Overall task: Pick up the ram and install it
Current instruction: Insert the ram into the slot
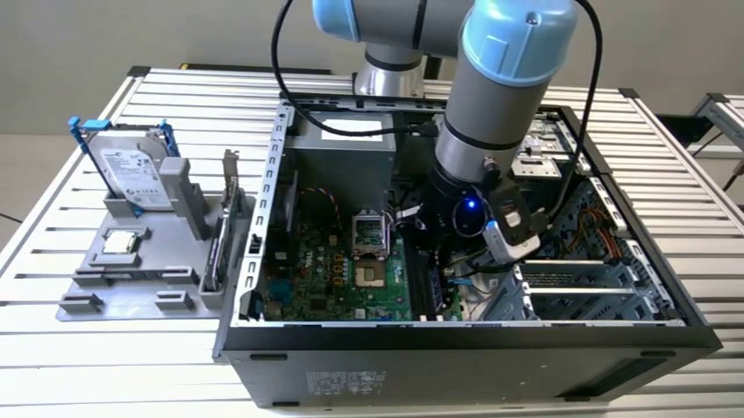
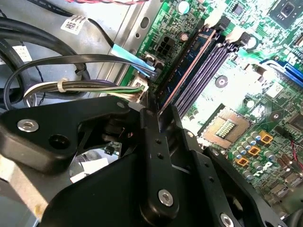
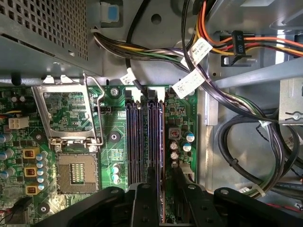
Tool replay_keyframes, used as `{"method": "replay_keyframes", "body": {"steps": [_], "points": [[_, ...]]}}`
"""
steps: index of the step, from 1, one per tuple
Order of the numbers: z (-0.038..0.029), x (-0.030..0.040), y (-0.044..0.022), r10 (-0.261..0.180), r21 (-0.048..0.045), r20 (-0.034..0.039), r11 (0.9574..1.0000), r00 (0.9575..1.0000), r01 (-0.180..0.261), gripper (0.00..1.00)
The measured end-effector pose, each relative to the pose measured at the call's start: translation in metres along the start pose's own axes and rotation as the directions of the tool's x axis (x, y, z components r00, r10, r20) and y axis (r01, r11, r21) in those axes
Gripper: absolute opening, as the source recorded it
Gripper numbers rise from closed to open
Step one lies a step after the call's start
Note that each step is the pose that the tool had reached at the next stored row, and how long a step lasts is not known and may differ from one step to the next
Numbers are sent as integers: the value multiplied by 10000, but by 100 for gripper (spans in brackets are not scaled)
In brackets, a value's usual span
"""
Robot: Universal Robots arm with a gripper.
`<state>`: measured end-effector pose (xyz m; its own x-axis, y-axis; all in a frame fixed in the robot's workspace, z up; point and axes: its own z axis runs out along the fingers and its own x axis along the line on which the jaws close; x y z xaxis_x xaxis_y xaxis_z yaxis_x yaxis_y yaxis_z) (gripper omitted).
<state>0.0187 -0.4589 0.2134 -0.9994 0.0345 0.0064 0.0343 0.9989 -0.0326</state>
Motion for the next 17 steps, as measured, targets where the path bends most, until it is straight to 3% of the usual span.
{"method": "replay_keyframes", "body": {"steps": [4,17], "points": [[-35,1,-1,1,2,-1,10000,10000,-1,100],[-263,2,-9,1,5,0,10000,10000,-1,100]]}}
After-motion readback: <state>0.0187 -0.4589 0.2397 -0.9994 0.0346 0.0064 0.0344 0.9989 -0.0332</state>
